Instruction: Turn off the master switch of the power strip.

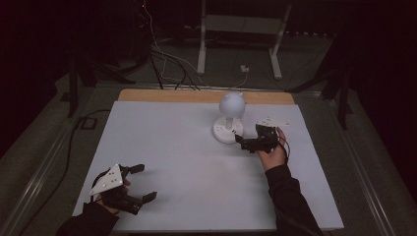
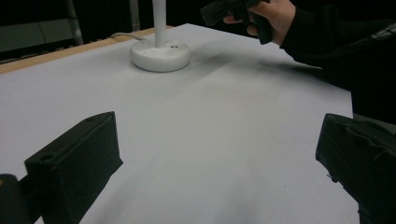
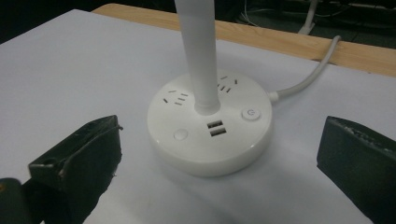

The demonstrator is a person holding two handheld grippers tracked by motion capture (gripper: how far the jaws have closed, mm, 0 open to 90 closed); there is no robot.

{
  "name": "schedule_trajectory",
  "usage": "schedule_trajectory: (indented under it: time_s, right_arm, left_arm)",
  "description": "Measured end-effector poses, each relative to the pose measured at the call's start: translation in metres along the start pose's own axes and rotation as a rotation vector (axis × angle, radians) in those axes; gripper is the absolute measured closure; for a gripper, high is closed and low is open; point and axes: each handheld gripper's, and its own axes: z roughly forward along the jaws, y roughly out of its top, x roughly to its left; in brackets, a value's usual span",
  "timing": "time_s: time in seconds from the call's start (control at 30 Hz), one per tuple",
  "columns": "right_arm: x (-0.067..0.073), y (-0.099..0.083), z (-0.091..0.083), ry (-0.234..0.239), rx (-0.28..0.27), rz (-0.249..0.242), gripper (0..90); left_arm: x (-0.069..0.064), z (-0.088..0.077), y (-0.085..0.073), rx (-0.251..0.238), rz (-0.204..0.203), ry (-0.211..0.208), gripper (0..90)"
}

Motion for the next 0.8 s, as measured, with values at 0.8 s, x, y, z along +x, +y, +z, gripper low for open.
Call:
schedule_trajectory:
  time_s: [0.8]
  right_arm:
    - [0.023, -0.034, -0.057, 0.076, 0.023, -0.031, 0.0]
  left_arm:
    - [-0.001, 0.0, 0.0, 0.007, 0.006, 0.0, 0.4]
